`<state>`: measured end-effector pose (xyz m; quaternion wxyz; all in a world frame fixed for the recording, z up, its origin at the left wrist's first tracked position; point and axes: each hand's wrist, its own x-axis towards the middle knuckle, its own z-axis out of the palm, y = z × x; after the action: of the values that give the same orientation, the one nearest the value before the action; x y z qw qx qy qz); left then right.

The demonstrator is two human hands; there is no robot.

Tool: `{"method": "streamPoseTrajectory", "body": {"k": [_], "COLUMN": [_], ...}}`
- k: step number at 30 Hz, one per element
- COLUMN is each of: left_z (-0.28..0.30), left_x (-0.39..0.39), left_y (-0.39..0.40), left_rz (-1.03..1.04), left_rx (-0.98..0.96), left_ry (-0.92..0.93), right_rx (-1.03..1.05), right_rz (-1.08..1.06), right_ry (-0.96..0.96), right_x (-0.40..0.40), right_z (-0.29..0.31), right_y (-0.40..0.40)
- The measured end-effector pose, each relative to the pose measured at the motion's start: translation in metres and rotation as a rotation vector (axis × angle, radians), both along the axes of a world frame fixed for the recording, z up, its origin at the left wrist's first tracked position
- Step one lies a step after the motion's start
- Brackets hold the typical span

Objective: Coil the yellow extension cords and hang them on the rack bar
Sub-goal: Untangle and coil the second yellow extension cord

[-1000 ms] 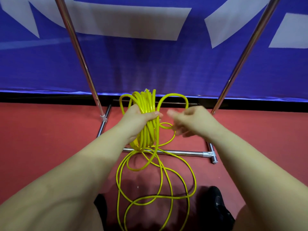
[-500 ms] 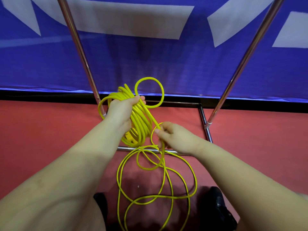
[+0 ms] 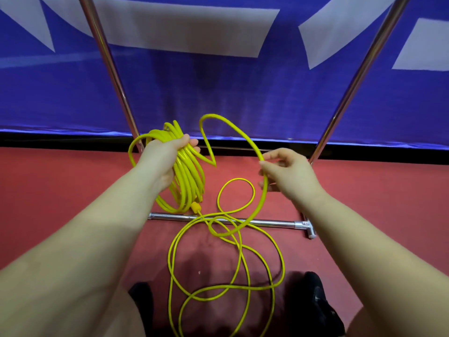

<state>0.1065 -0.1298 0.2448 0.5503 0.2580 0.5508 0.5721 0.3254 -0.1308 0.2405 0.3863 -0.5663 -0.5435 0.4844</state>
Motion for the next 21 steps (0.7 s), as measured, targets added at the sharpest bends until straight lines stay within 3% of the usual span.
{"method": "streamPoseTrajectory", "body": {"k": [4,11,21], "left_z": [0.004,0.005,-0.007], "left_x": [0.008,0.019,0.050], "left_y": [-0.006,-0.013,-0.024], "left_rz": [-0.140,-0.305,-0.487], "left_rx": [0.028,-0.013,0.010], "left_ry": [-0.052,-0.115,0.069], "right_rx": [-0.041,-0.115,-0.146], "right_rz": [-0.012,0.059,0.154], "right_ry": [-0.100,-0.081,0.063], "right_x": [0.009,0.009,-0.010], "right_z": [0.011,0.022,0.020], "right_y": [0.003,-0.002,-0.008]}}
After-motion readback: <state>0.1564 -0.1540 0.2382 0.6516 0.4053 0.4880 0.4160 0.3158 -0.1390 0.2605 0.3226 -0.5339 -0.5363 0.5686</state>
